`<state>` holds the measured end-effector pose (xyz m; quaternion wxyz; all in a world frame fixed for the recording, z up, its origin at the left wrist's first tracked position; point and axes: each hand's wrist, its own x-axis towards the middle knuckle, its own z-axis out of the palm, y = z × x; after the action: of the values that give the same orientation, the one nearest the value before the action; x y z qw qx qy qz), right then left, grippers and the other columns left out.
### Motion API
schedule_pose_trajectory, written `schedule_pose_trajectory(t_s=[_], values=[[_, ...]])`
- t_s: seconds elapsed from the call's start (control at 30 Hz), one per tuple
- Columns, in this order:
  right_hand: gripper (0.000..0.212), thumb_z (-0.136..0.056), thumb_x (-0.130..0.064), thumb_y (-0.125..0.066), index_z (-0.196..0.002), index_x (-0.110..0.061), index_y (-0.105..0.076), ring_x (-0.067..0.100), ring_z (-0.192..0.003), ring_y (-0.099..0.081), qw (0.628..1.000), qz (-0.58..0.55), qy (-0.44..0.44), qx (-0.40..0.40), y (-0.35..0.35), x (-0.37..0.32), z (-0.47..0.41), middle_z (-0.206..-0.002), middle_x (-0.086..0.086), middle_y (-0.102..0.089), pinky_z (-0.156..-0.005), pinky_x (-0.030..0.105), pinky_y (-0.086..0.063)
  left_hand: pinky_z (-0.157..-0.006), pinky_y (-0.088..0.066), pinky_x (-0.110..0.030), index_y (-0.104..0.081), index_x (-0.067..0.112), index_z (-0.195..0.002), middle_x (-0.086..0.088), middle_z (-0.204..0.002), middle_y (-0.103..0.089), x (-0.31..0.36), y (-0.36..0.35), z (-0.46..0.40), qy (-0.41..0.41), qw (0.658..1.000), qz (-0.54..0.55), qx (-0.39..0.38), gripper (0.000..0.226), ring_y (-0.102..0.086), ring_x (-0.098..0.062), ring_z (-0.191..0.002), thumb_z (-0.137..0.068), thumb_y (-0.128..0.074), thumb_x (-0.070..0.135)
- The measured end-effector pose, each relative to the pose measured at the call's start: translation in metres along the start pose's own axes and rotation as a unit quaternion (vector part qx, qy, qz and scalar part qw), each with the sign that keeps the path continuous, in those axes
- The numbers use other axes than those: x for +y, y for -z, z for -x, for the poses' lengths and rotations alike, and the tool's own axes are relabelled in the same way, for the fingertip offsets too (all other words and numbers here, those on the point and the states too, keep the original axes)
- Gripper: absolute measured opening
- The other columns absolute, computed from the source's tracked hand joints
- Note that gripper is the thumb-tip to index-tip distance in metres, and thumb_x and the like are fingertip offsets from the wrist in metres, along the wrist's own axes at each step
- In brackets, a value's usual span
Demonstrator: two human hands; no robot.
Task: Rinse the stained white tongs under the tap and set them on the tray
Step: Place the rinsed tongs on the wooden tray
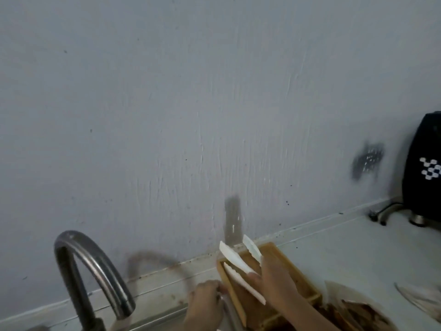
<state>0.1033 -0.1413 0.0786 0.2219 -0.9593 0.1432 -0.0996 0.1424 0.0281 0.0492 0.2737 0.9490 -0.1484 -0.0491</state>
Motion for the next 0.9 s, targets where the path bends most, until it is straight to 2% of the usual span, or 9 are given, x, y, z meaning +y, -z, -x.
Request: schedule_pose_trajectory(t_s=[0.1, 0.2, 0.37, 0.47, 0.57, 0.77, 0.9], values=[[0.041, -0.089, -0.043, -0.054, -0.119, -0.018, -0.046, 0.008, -0.087, -0.060, 1.000, 0.006, 0.001, 0.008, -0.008, 0.013, -0.019, -0.107, -0.004, -0.059, -0.068, 0.019, -0.048, -0.098, -0.033, -0.022, -0.059, 0.033, -0.112, 0.005, -0.123, -0.057, 0.005, -0.014, -0.020, -0.027, 0.998, -0.041, -0.026, 0.034, -0.049, -0.014, -0.119, -0.088, -0.043, 0.017], [0.045, -0.090, -0.043, -0.051, -0.125, -0.016, -0.042, 0.008, -0.094, -0.060, 0.999, 0.034, 0.009, 0.014, -0.018, 0.023, -0.033, -0.116, -0.002, -0.056, -0.069, 0.016, -0.046, -0.103, -0.031, -0.033, -0.059, 0.033, -0.117, 0.004, -0.124, -0.058, 0.012, -0.019, -0.032, -0.055, 0.994, -0.080, -0.045, 0.042, -0.047, -0.019, -0.122, -0.086, -0.040, 0.012], [0.042, -0.093, -0.036, -0.049, -0.127, -0.015, -0.038, 0.011, -0.093, -0.061, 0.995, 0.097, 0.015, 0.005, -0.040, 0.035, -0.041, -0.116, 0.003, -0.053, -0.076, 0.021, -0.054, -0.103, -0.036, -0.039, -0.059, 0.032, -0.119, 0.000, -0.122, -0.062, 0.018, -0.031, -0.044, -0.079, 0.989, -0.119, -0.048, 0.040, -0.052, -0.021, -0.116, -0.089, -0.045, 0.010], [0.037, -0.092, -0.031, -0.053, -0.123, -0.016, -0.039, 0.012, -0.091, -0.061, 0.994, 0.105, -0.010, 0.002, -0.048, 0.039, -0.042, -0.112, 0.002, -0.052, -0.075, 0.022, -0.055, -0.105, -0.033, -0.041, -0.056, 0.027, -0.125, -0.004, -0.126, -0.059, 0.020, -0.036, -0.050, -0.071, 0.979, -0.171, -0.088, 0.040, -0.048, -0.024, -0.120, -0.090, -0.046, 0.010], [0.042, -0.087, -0.029, -0.060, -0.121, -0.017, -0.039, 0.012, -0.090, -0.061, 0.992, 0.119, -0.032, -0.010, -0.054, 0.043, -0.042, -0.110, 0.002, -0.052, -0.072, 0.022, -0.055, -0.107, -0.029, -0.043, -0.056, 0.024, -0.126, -0.004, -0.130, -0.056, 0.018, -0.040, -0.052, -0.051, 0.971, -0.200, -0.123, 0.038, -0.046, -0.024, -0.124, -0.092, -0.045, 0.011], [0.043, -0.090, -0.040, -0.053, -0.123, -0.015, -0.040, 0.016, -0.094, -0.060, 0.992, 0.112, -0.048, -0.015, -0.059, 0.047, -0.040, -0.112, 0.004, -0.052, -0.071, 0.023, -0.052, -0.107, -0.031, -0.043, -0.048, 0.025, -0.135, -0.007, -0.138, -0.049, 0.012, -0.040, -0.051, -0.032, 0.965, -0.197, -0.169, 0.045, -0.044, -0.026, -0.127, -0.093, -0.043, 0.009], [0.035, -0.093, -0.032, -0.050, -0.122, -0.014, -0.043, 0.016, -0.097, -0.058, 0.991, 0.123, -0.040, -0.021, -0.060, 0.046, -0.039, -0.114, 0.005, -0.053, -0.079, 0.026, -0.053, -0.107, -0.032, -0.045, -0.035, 0.028, -0.142, -0.008, -0.145, -0.043, 0.012, -0.039, -0.051, -0.034, 0.963, -0.177, -0.202, 0.057, -0.039, -0.028, -0.132, -0.091, -0.045, 0.006]])
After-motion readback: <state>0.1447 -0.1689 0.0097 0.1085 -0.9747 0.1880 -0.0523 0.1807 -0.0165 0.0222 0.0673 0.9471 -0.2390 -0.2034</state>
